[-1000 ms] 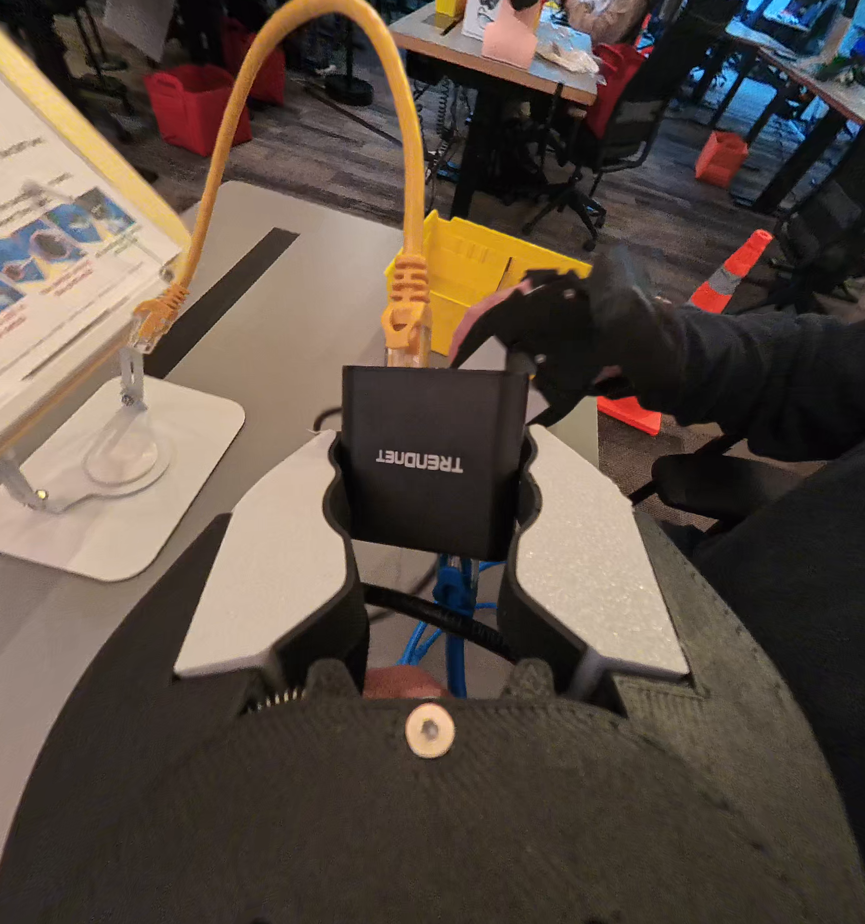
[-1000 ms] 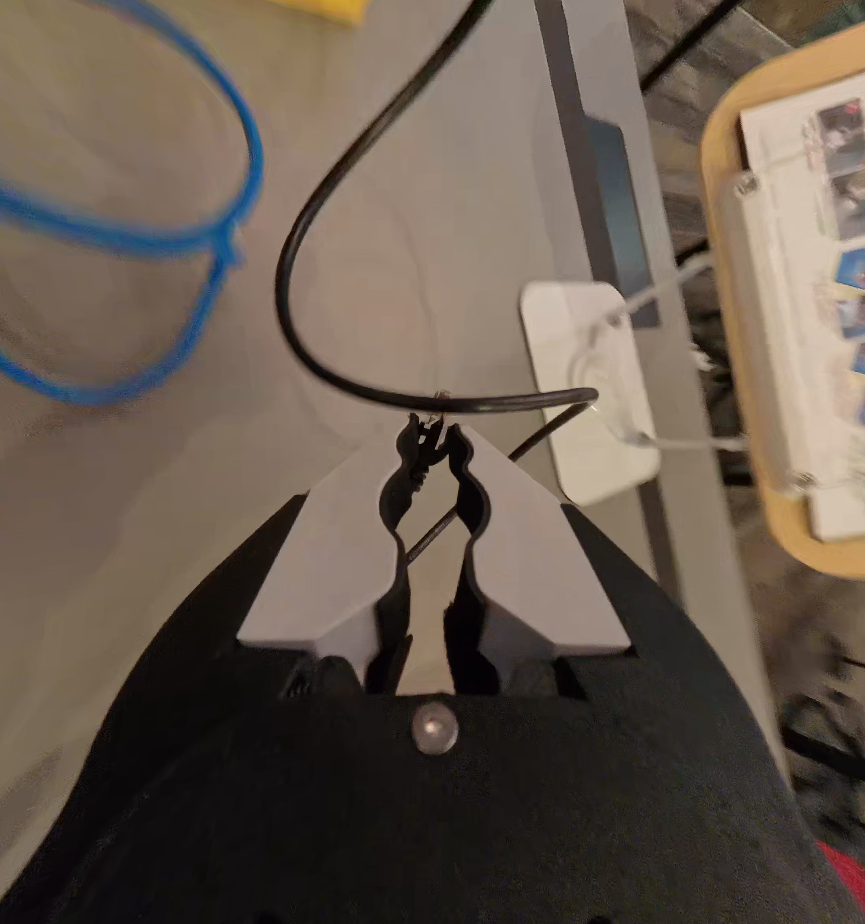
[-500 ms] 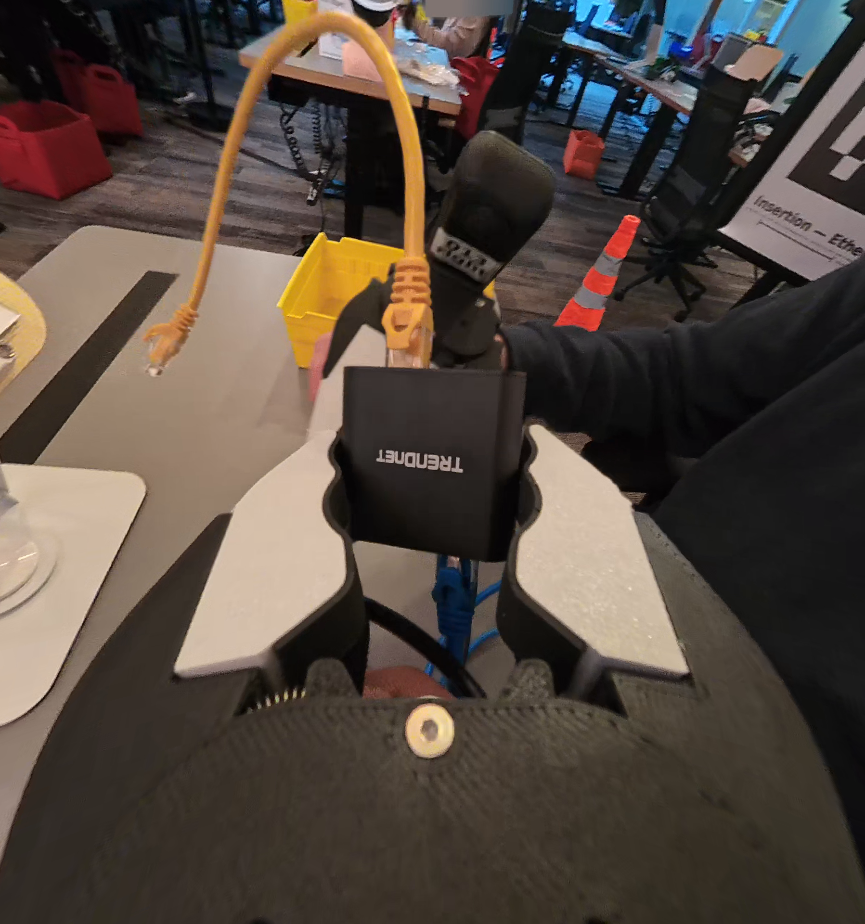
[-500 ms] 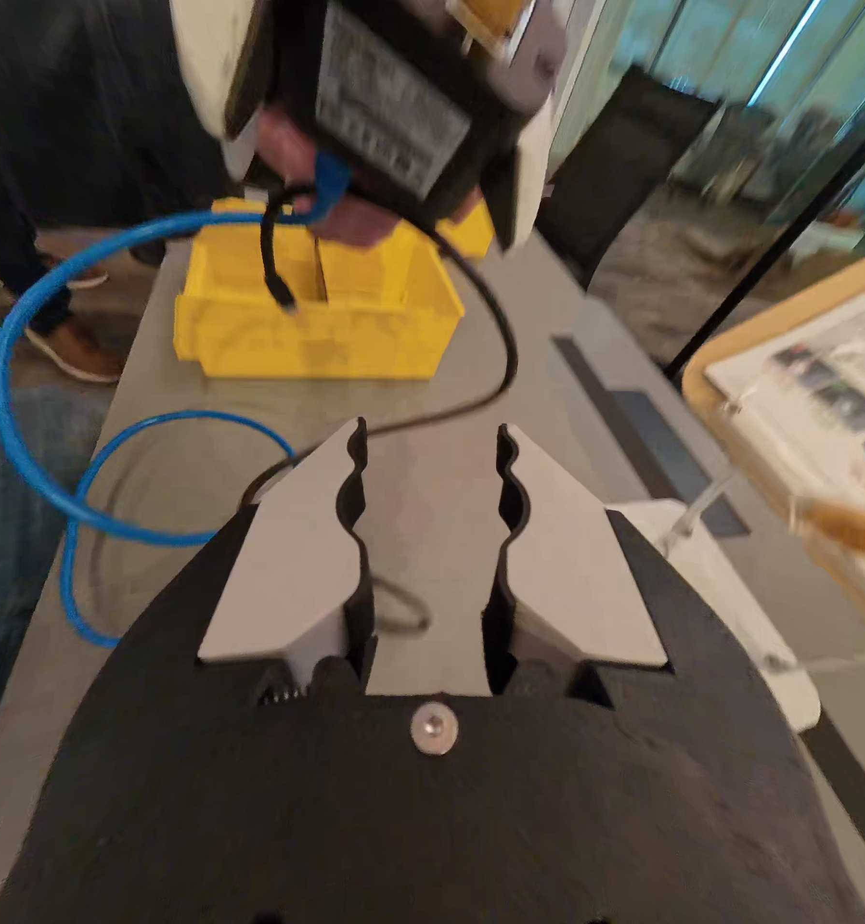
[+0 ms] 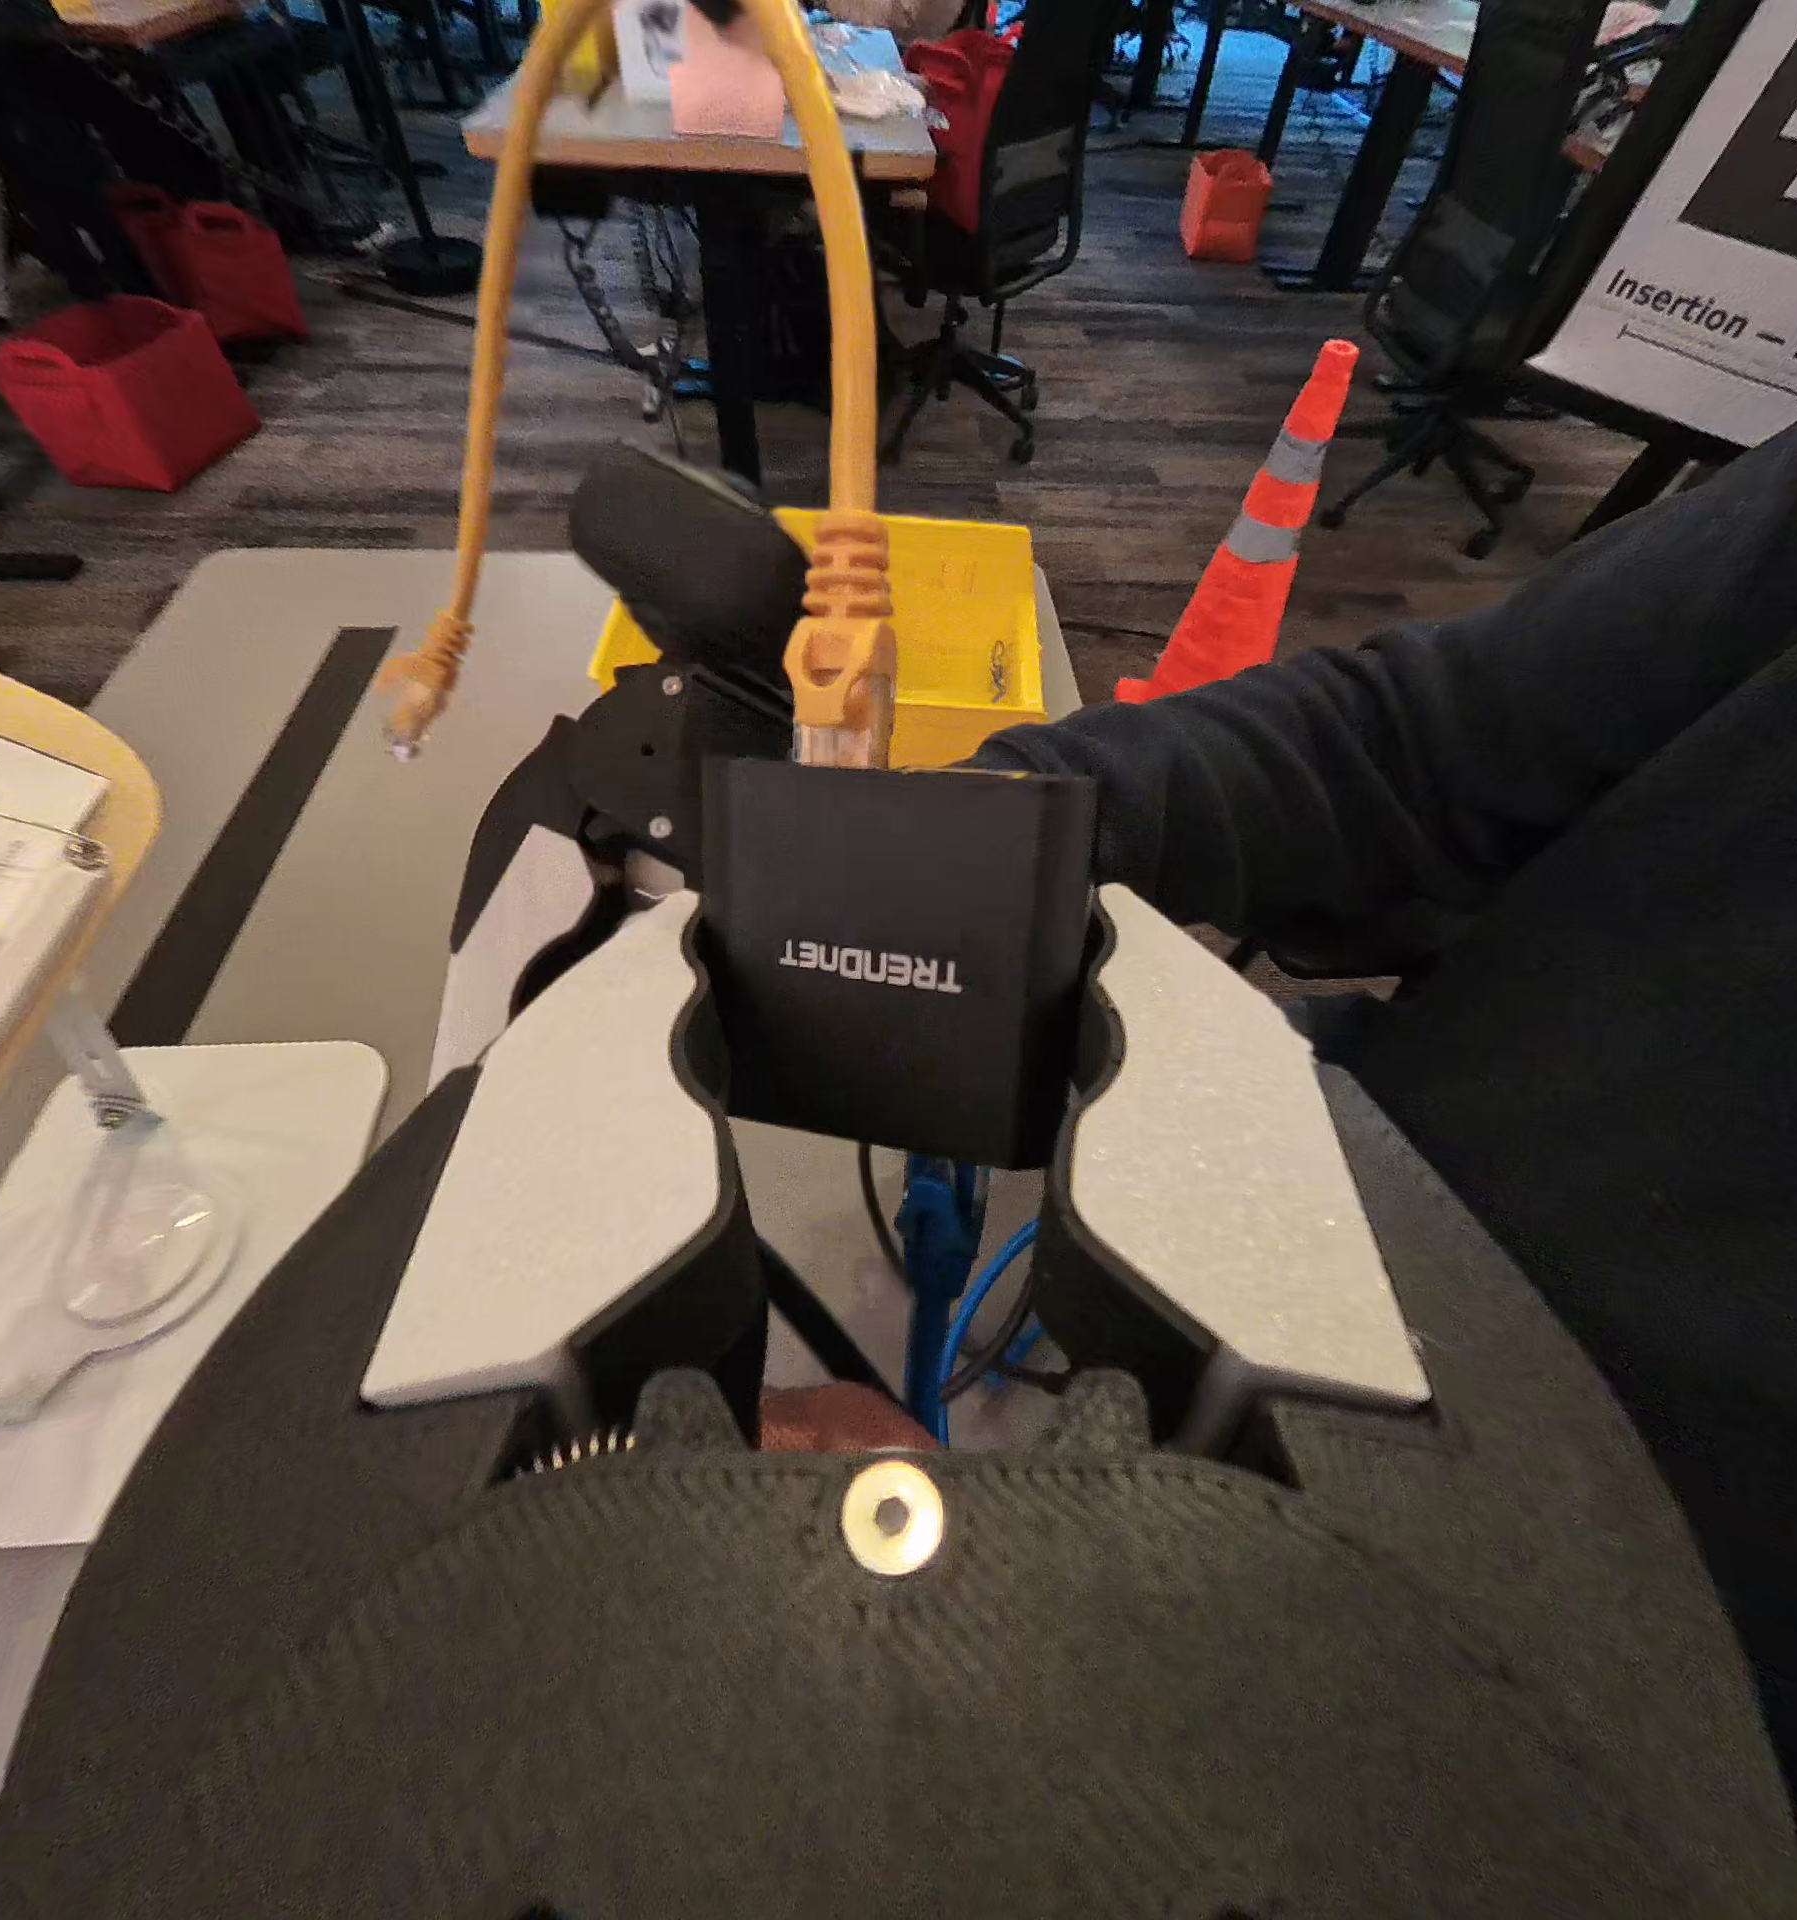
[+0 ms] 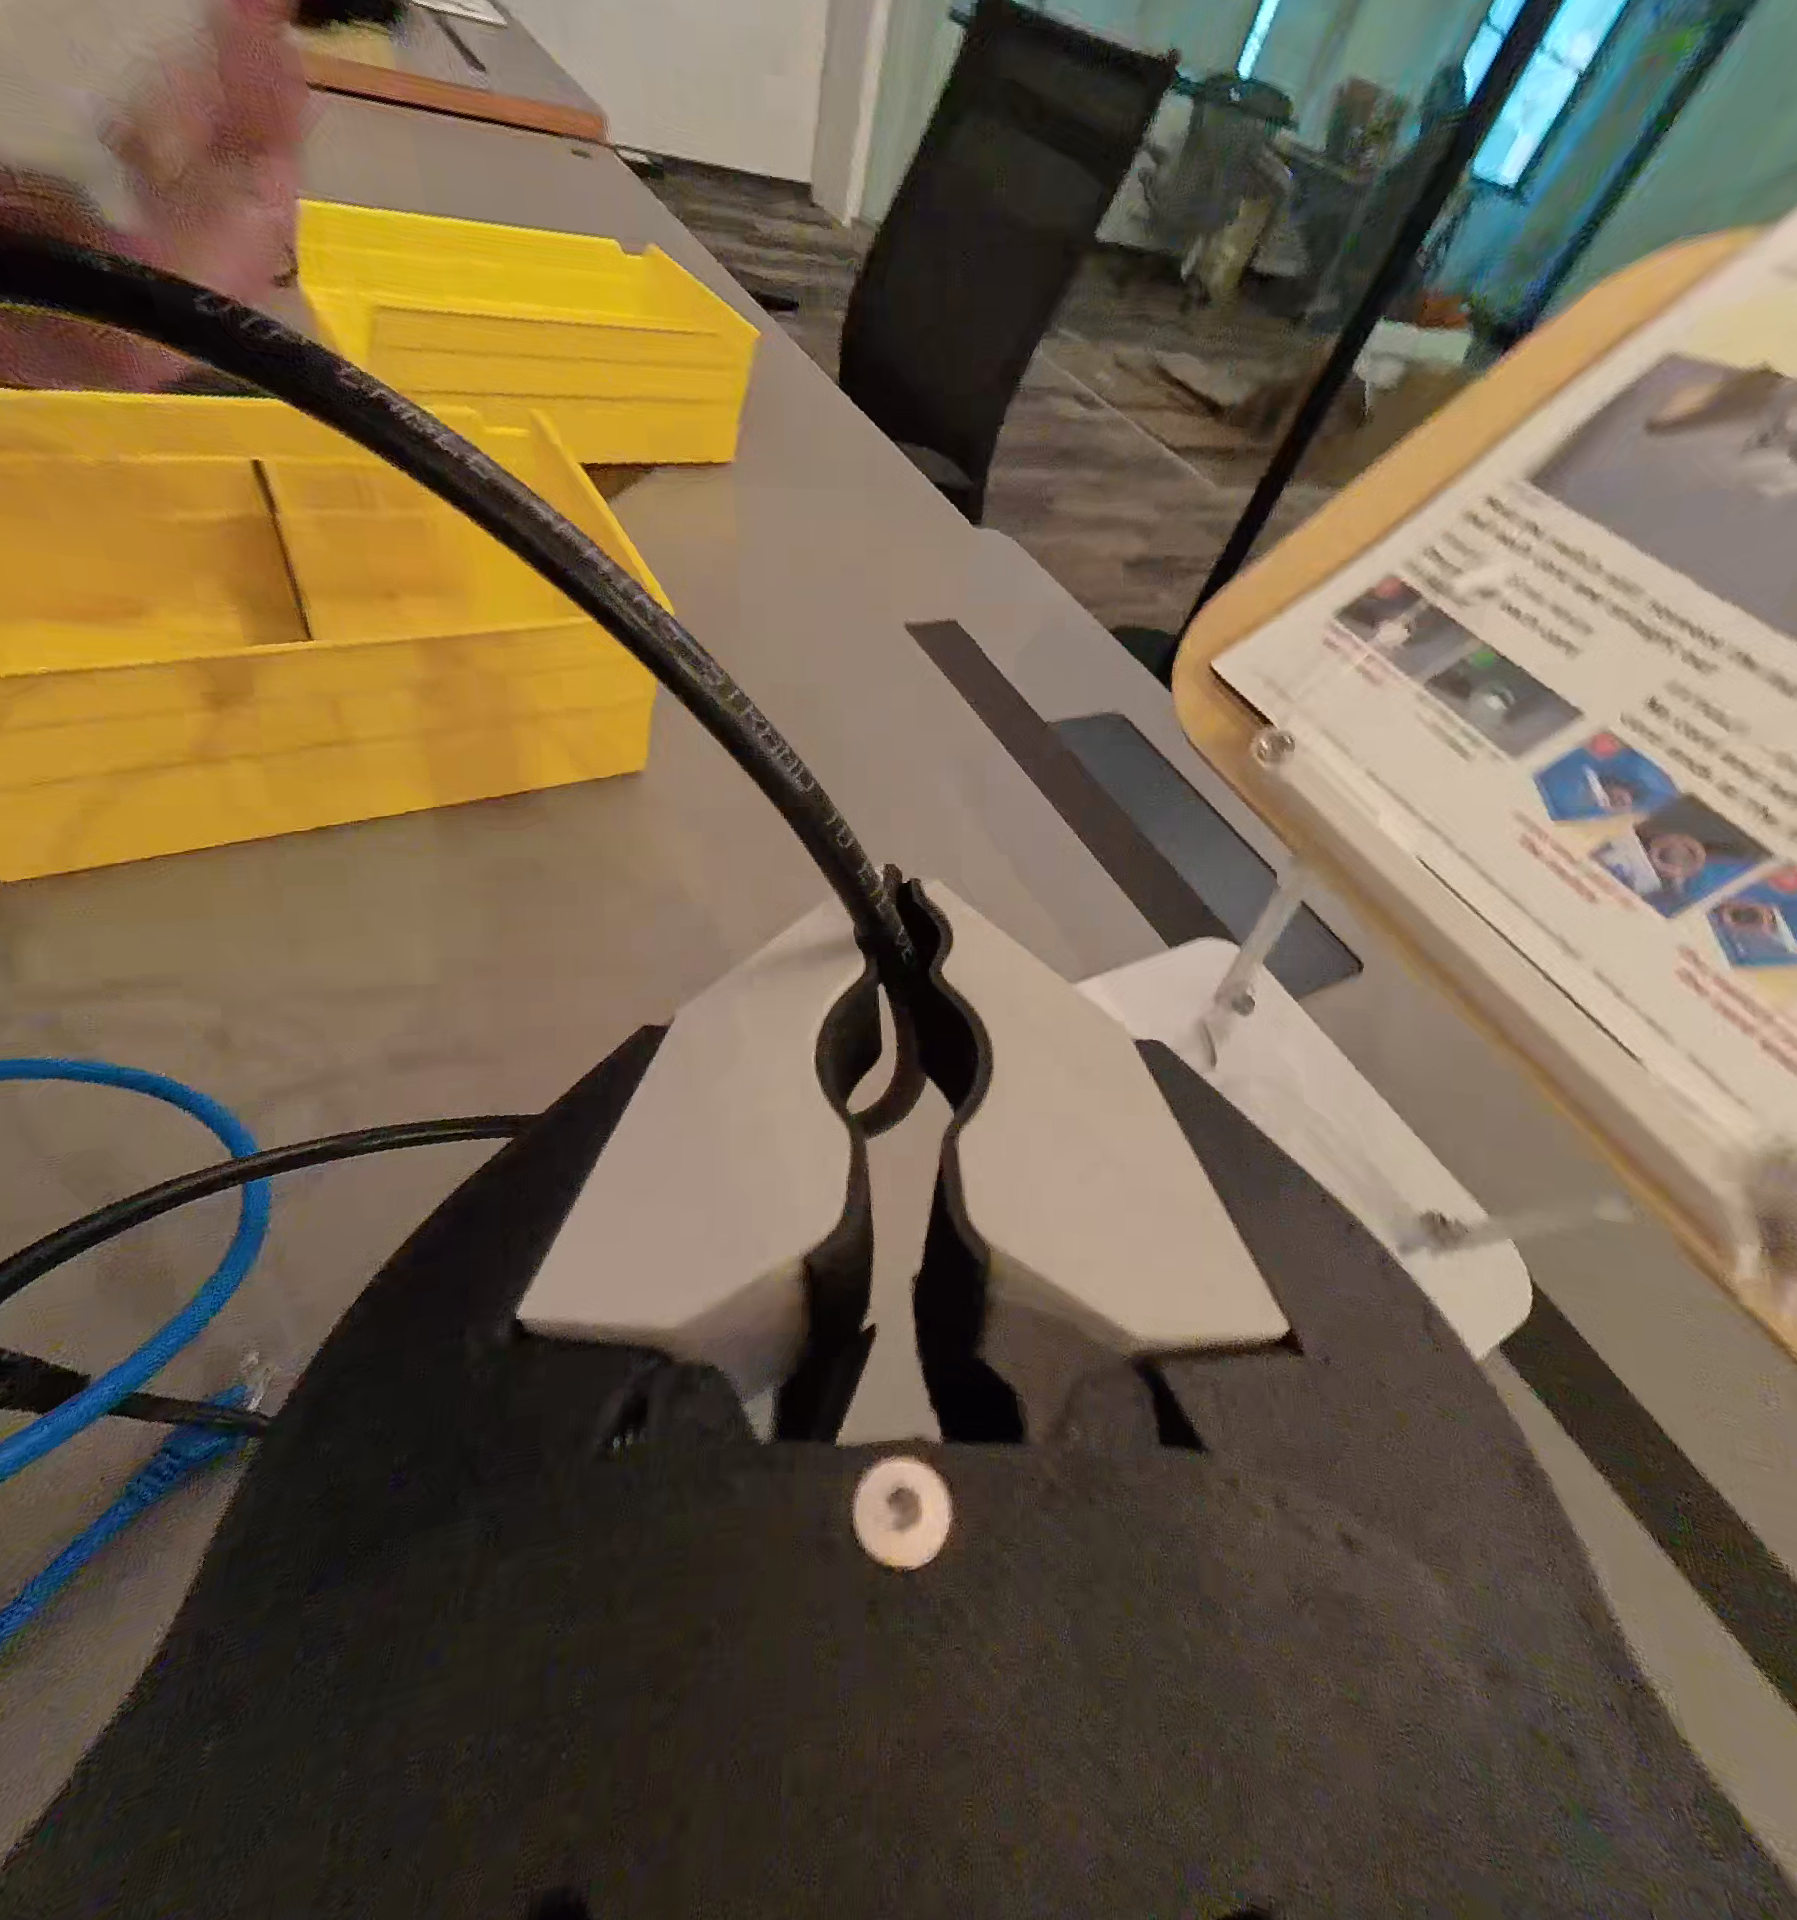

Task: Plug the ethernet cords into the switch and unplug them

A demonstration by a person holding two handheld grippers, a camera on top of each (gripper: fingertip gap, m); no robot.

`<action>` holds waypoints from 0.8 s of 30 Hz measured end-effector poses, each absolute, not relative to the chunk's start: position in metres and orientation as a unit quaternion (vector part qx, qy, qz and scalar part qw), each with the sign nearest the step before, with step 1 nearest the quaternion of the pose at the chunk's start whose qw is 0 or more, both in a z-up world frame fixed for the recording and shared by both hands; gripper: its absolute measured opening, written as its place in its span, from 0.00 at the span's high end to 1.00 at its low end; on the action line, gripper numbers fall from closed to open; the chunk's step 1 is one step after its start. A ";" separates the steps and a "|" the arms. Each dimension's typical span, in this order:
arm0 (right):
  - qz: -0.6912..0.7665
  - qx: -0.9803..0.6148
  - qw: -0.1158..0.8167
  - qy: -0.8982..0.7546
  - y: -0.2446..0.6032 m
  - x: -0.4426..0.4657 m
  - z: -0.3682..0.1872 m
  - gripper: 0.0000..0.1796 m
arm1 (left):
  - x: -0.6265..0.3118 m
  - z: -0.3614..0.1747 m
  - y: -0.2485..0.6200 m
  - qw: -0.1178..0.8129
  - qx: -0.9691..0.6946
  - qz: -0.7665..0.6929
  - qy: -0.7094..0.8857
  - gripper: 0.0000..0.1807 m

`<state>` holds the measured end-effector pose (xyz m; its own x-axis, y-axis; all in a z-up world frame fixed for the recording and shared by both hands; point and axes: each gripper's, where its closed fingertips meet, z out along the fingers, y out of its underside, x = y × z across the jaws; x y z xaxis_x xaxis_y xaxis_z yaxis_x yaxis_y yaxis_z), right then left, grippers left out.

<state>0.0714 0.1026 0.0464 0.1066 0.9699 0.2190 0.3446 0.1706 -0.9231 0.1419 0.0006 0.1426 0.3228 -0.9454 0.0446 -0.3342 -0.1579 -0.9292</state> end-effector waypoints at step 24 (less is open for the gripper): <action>0.036 -0.642 0.340 -0.686 0.116 0.234 -0.022 1.00 | 0.058 0.105 -0.023 0.494 -0.737 -0.187 0.422 0.64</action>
